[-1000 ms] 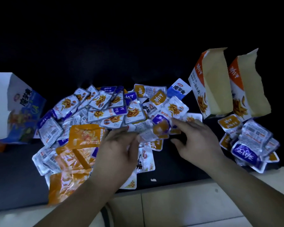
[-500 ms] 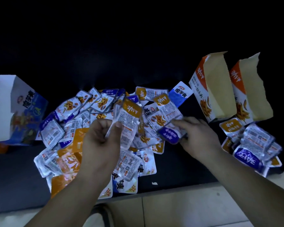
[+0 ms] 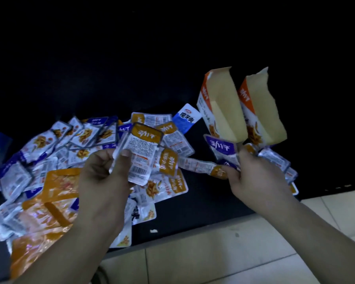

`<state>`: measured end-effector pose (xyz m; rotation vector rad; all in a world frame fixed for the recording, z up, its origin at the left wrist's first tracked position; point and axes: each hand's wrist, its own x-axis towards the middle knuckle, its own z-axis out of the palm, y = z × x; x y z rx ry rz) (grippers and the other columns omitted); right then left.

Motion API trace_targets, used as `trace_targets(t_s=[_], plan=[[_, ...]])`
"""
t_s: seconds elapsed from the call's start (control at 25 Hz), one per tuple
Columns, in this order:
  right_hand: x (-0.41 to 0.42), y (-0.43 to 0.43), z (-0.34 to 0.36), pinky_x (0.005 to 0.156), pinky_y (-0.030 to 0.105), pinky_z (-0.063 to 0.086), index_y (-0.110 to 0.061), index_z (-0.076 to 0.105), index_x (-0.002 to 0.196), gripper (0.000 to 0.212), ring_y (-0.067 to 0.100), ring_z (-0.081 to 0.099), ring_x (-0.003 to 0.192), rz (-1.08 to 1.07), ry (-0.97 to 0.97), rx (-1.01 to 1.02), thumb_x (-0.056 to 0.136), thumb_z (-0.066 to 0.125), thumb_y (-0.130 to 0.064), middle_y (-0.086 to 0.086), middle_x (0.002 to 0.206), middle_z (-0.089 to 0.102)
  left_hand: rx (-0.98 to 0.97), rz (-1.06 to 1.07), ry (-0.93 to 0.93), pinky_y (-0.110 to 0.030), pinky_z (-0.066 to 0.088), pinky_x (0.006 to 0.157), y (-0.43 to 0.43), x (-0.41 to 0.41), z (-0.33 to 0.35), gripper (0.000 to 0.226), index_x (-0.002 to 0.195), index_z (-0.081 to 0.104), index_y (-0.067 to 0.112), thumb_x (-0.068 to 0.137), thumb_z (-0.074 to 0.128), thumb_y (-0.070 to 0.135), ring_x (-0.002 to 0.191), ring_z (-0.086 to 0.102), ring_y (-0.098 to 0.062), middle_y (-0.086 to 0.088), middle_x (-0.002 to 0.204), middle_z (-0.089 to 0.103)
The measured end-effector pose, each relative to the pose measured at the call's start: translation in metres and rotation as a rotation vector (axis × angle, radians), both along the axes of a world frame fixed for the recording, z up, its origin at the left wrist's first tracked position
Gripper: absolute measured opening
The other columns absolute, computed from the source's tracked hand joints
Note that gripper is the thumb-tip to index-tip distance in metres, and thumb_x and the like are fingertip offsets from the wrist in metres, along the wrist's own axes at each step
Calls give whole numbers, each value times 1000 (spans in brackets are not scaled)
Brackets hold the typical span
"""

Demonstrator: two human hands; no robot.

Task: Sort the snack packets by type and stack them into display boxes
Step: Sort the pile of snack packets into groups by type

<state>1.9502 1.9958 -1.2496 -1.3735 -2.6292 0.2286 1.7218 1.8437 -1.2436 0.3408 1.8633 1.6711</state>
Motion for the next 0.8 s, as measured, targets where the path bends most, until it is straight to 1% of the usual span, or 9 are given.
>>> trace_targets(t_s=[0.12,0.2,0.24,0.32,0.4,0.48,0.56,0.68,0.8], plan=[[26,7,5,69,38,53,-20,51,128,38,30,68,92,-98,21,-160,96,62,-36,4,98,70,55,-6,-89,-44,62,68,17,21,10,18,95,53,12,99,63,26,90,76,-32,-11,97,75],[41,12,2,78,43,58,-25,53,117,29,28,67,95,-191,131,-391,92,63,-35,1,101,69,73,-47,-260,-42,61,71,28,41,8,16,88,53,16,102,60,19,86,77,-23,-3,90,78],[48,17,-3,79,45,58,-26,53,114,29,27,68,95,-253,187,-461,88,64,-33,0,100,69,49,-85,-307,-44,62,73,34,54,1,15,88,55,14,102,60,17,84,77,-23,-3,89,78],[62,26,-12,80,39,56,-29,48,124,45,28,66,103,-356,182,-445,85,69,-31,-1,110,68,-93,-149,-286,-42,62,67,42,80,-22,13,96,59,6,99,67,16,78,75,-25,-10,87,77],[71,28,-22,76,34,48,-33,30,147,73,27,63,113,-392,87,-327,88,73,-34,-1,125,64,-294,-269,-36,-37,58,58,48,97,-50,20,92,62,7,93,76,22,65,68,-18,-5,73,71],[74,29,-31,75,36,47,-32,15,158,89,27,59,120,-368,8,-209,90,72,-41,1,136,57,-430,-428,367,-29,46,53,54,100,-65,33,70,58,15,87,80,32,53,57,-9,2,57,58],[77,32,-34,80,40,50,-24,21,159,94,32,54,122,-364,-108,-64,86,74,-51,8,138,50,-474,-531,647,-27,38,49,60,96,-67,44,60,52,16,85,77,43,51,55,-10,1,54,54],[81,32,-40,71,41,48,-19,52,136,76,36,57,104,-345,-139,139,76,82,-54,13,120,52,-621,-656,887,-26,37,52,68,96,-65,52,62,48,18,89,65,59,63,60,-17,4,60,54],[83,16,-55,63,36,46,-24,63,119,42,34,61,100,-318,-39,50,87,74,-48,7,118,55,-773,-782,1045,-27,43,58,75,106,-66,56,69,48,20,92,48,71,79,68,-24,1,76,65]])
